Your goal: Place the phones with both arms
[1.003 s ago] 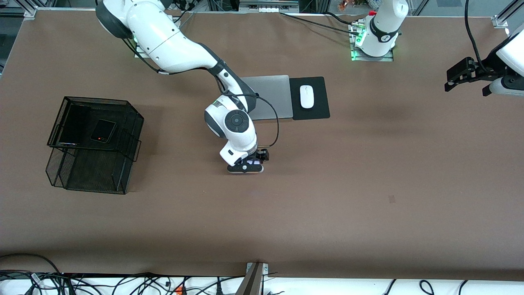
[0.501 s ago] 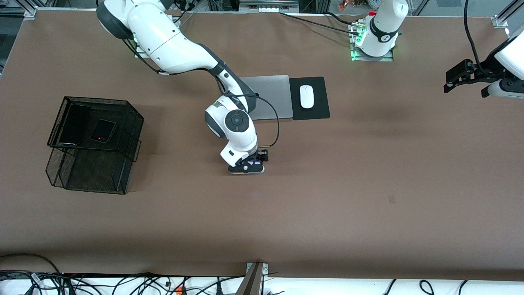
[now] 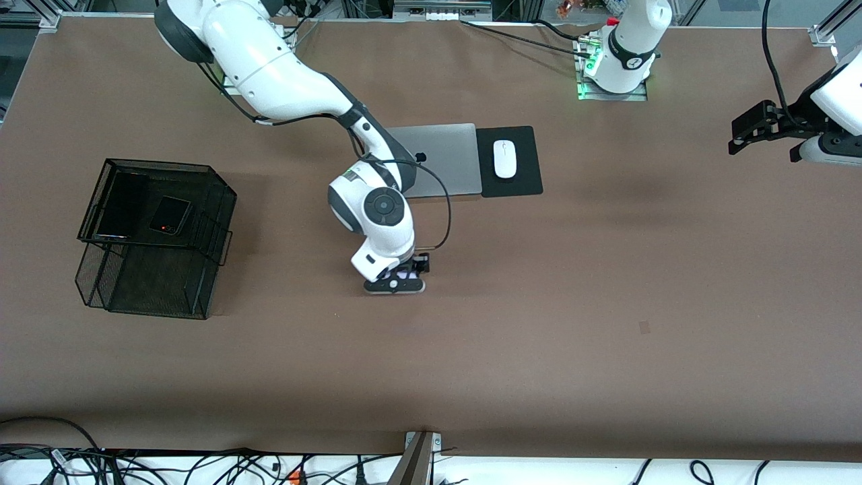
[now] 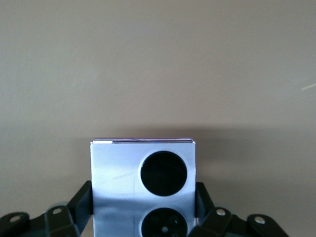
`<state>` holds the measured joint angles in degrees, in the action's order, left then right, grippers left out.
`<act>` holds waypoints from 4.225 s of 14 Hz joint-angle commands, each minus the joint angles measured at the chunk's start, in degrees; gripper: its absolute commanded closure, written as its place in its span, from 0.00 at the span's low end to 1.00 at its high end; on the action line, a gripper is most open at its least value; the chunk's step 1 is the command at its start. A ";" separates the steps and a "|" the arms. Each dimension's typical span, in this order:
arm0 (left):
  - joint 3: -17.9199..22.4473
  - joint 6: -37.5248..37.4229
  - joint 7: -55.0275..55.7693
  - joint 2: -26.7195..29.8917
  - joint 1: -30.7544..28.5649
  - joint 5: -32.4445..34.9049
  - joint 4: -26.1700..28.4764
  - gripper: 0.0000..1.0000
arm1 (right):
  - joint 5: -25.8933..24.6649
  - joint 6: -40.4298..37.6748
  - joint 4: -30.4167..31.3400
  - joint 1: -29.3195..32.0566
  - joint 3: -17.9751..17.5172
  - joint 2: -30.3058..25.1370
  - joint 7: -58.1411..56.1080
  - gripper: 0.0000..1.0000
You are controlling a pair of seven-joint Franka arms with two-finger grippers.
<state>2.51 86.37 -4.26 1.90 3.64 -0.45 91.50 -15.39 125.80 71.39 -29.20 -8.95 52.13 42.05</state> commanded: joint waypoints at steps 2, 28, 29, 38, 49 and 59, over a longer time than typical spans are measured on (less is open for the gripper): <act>0.04 -0.41 -1.10 0.21 -0.56 -1.57 -0.26 0.00 | 0.27 -14.23 0.94 7.82 -0.63 -11.32 -9.50 0.92; -0.23 -0.58 -0.75 -0.32 -0.47 -0.60 -0.44 0.00 | 1.67 -10.75 16.94 42.73 0.69 -15.13 -41.35 0.72; -0.14 -0.58 -0.75 -0.32 -0.47 -0.60 -0.44 0.00 | 2.20 -10.67 16.85 42.82 0.69 -15.04 -41.35 0.59; -0.23 -0.58 -0.75 -0.32 -0.47 -0.60 -0.44 0.00 | 3.34 -18.36 8.00 42.39 -0.71 -16.44 -41.70 0.01; -0.14 -0.58 -0.75 -0.67 -0.47 -0.69 -0.44 0.00 | 9.94 -41.24 0.68 42.03 -7.83 -28.48 -40.74 0.01; -0.14 -0.50 -0.84 -0.75 -0.47 -0.69 -1.14 0.00 | 10.64 -43.80 5.07 34.32 -2.24 -35.34 -34.06 0.01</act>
<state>2.55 86.33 -4.26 1.33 3.59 -0.48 91.41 -5.78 81.62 74.27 8.47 -15.35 18.10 7.11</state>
